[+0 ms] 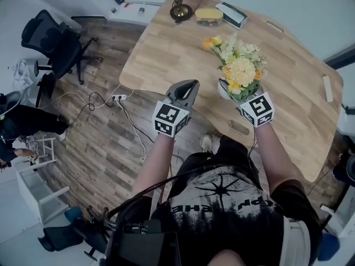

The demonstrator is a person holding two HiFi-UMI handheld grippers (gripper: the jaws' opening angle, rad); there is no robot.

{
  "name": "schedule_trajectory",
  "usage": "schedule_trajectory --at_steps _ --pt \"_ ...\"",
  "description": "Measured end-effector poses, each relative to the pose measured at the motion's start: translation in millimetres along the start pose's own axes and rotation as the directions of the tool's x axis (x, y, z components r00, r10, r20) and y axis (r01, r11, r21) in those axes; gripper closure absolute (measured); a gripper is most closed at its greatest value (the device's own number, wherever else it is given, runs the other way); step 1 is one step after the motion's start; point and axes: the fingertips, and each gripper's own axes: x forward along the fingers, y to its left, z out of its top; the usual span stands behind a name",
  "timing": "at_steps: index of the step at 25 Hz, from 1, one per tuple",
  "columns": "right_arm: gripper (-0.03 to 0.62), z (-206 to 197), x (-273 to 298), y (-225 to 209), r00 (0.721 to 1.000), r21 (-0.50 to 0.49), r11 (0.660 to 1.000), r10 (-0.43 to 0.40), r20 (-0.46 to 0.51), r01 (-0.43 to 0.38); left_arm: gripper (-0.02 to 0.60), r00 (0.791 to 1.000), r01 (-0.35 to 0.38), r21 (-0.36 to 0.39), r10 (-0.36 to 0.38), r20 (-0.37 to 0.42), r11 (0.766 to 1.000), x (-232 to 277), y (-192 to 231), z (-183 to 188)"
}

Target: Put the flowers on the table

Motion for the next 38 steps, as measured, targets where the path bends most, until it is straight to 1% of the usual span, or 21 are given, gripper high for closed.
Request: schedule_trajectory --at_steps 4,10,15,20,26,29,31,34,38 --pt "0.350 -13.0 17.2 -11.3 0.999 0.017 0.999 0.043 0.021 -0.043 0.568 1.000 -0.018 -0.002 0.018 -0.014 1.000 12.9 6.6 -1.6" --pt "0.350 -36.4 60.1 -13.9 0.994 0.029 0.994 0.104 0.024 -0.104 0.568 0.999 -0.033 -0.039 0.032 -0.023 0.999 26.9 23.1 -14.2" --pt "0.350 -43.7 76.9 -22.5 0.990 0.025 0.990 0.140 0.028 -0.141 0.568 0.999 -0.038 -0.075 0.036 -0.036 0.996 48.8 24.6 -26.6" --pt "0.350 -51.5 85.5 -23.3 0.985 0.019 0.985 0.170 0.030 -0.171 0.568 0.997 -0.055 -0.101 0.050 -0.050 0.993 57.1 25.7 -39.5" --pt "0.350 -50.1 86.3 -23.6 0.983 0.015 0.984 0.174 0.063 -0.175 0.568 0.995 -0.078 -0.129 0.070 -0.068 0.989 56.5 27.1 -53.3" --pt "0.350 -50.7 85.9 -22.4 0.982 0.022 0.984 0.176 0.068 -0.178 0.568 0.995 -0.086 -0.150 0.077 -0.063 0.985 54.7 27.2 -57.9" --pt "0.350 -49.1 85.9 -22.0 0.981 0.004 0.983 0.180 0.073 -0.181 0.568 0.995 -0.090 -0.168 0.081 -0.060 0.982 54.3 29.4 -60.3" --pt "0.350 -48.5 85.4 -20.1 0.981 -0.014 0.983 0.181 0.075 -0.181 0.568 0.994 -0.097 -0.178 0.087 -0.062 0.979 52.3 33.3 -61.7" --pt "0.350 -49.9 85.1 -20.2 0.982 -0.004 0.985 0.173 0.075 -0.173 0.568 0.994 -0.102 -0.194 0.091 -0.068 0.976 49.0 34.0 -66.1"
